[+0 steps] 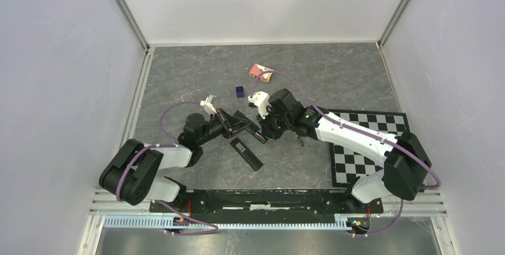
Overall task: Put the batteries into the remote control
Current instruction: Load the battery into the remote control.
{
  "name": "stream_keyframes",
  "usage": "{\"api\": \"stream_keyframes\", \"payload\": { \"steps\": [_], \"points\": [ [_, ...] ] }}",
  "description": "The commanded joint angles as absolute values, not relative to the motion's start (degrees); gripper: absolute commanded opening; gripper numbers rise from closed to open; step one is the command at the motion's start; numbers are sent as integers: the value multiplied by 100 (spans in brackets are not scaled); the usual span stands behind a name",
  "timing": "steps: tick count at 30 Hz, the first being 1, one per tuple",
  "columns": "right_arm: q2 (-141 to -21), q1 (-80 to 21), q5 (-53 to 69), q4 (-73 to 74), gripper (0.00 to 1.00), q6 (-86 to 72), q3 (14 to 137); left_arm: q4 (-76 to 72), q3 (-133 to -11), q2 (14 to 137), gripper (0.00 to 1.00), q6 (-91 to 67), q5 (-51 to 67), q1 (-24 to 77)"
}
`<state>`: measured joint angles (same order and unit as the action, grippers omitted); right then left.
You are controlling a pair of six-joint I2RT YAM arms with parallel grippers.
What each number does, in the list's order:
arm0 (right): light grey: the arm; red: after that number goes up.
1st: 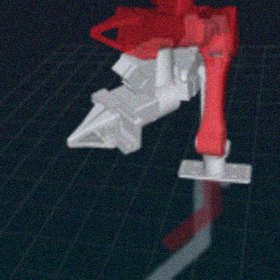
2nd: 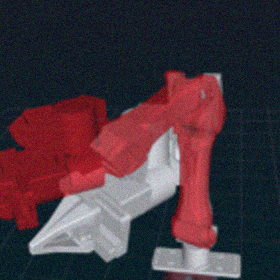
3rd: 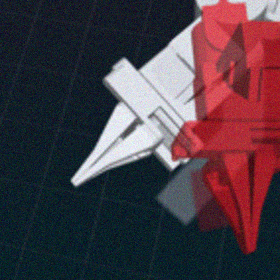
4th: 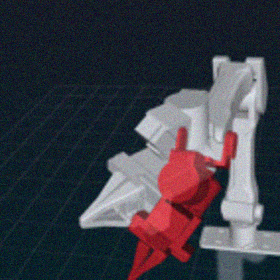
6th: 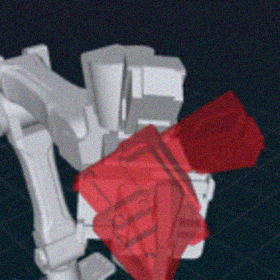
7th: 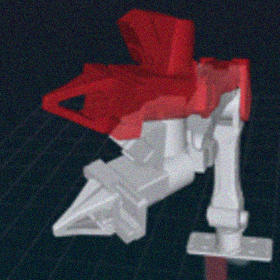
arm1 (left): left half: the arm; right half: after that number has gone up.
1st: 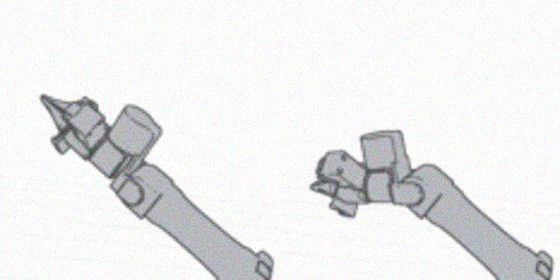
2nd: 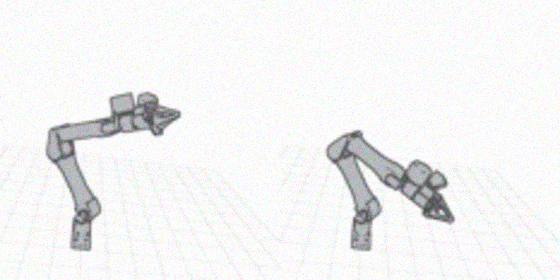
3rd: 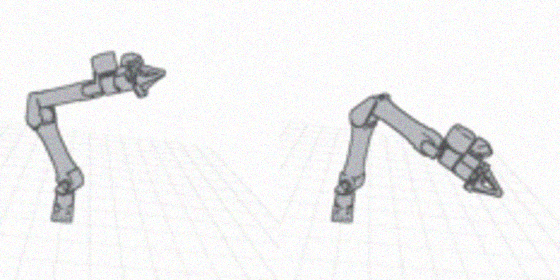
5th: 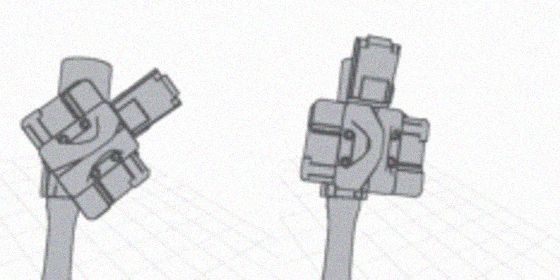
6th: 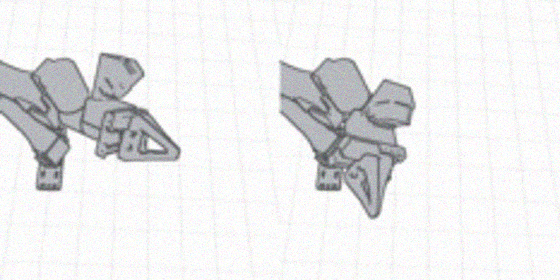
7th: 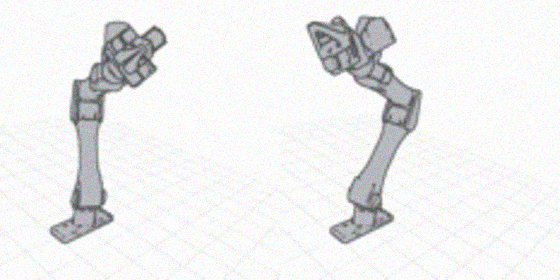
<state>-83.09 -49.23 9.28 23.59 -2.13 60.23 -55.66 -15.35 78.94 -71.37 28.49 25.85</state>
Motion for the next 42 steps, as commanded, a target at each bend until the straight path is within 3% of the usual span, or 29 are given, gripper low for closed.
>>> {"api": "stream_keyframes", "payload": {
  "steps": [1,10,27,42],
  "points": [
    [-8301,-4929,892,2820,2,146,6187,-6003,-1753,7788,2,-7101,3207,2576],
    [-8336,-4966,804,3032,7,238,6207,-5977,-1793,7743,2,-7092,3167,2577],
    [-8356,-4968,797,3136,3,229,6451,-4926,-1932,7373,2,-6022,3036,2575],
    [-8367,-4966,1336,2734,4,159,6333,-5141,-1968,7478,2,-6470,3125,2575]
  ]
}}
